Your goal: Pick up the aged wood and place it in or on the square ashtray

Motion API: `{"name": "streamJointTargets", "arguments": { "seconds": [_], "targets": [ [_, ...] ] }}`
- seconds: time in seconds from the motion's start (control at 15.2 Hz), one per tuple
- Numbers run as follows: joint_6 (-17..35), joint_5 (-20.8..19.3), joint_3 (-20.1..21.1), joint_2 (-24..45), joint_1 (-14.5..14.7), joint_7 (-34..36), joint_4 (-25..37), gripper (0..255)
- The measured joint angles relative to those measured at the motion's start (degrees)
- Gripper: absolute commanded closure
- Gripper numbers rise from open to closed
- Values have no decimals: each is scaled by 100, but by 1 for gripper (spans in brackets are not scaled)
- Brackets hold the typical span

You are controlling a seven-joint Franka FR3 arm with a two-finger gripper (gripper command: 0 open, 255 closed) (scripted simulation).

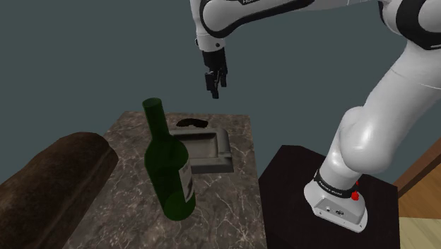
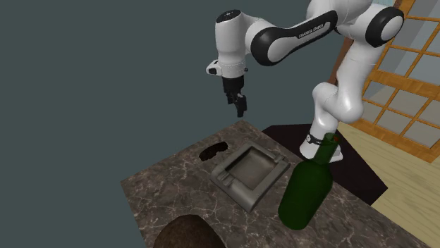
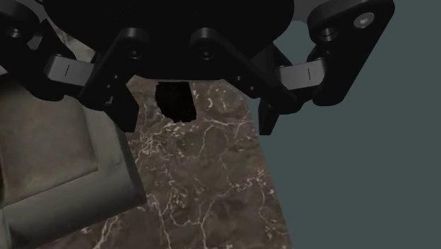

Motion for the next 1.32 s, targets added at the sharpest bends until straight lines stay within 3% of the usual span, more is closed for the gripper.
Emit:
{"name": "streamJointTargets", "arguments": {
  "seconds": [0.86,1.32],
  "targets": [
    [-301,-255,540,2649,619,-392,2543,0],
    [146,-282,550,2736,621,-421,2156,0]
  ]
}}
